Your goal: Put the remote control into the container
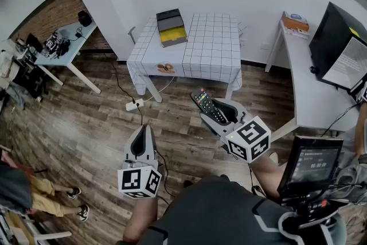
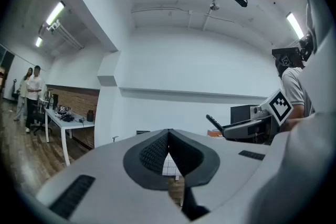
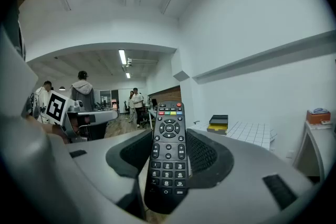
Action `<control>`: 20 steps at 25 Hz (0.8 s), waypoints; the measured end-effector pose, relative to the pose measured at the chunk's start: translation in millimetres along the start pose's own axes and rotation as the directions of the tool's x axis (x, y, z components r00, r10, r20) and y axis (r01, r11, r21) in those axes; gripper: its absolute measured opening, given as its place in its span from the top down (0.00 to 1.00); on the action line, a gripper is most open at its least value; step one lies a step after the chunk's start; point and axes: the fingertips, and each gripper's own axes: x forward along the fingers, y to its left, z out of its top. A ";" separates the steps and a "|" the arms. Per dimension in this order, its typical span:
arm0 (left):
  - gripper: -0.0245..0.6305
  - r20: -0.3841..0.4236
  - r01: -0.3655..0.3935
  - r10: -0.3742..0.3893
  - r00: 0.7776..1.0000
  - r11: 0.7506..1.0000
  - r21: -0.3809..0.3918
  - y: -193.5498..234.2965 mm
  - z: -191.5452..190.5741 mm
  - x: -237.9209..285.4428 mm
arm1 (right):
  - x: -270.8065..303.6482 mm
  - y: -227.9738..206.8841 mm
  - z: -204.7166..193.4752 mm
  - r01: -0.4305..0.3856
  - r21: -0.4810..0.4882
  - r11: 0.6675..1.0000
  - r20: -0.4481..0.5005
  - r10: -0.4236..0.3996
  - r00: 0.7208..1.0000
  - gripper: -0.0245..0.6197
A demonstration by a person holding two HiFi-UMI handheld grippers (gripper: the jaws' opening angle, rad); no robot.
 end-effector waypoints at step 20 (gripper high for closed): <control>0.95 -0.009 0.037 -0.037 0.999 0.999 -0.025 0.6 -3.0 9.6 | 6.2 -5.1 -1.0 0.018 0.012 1.000 0.014 -0.018 1.000 0.63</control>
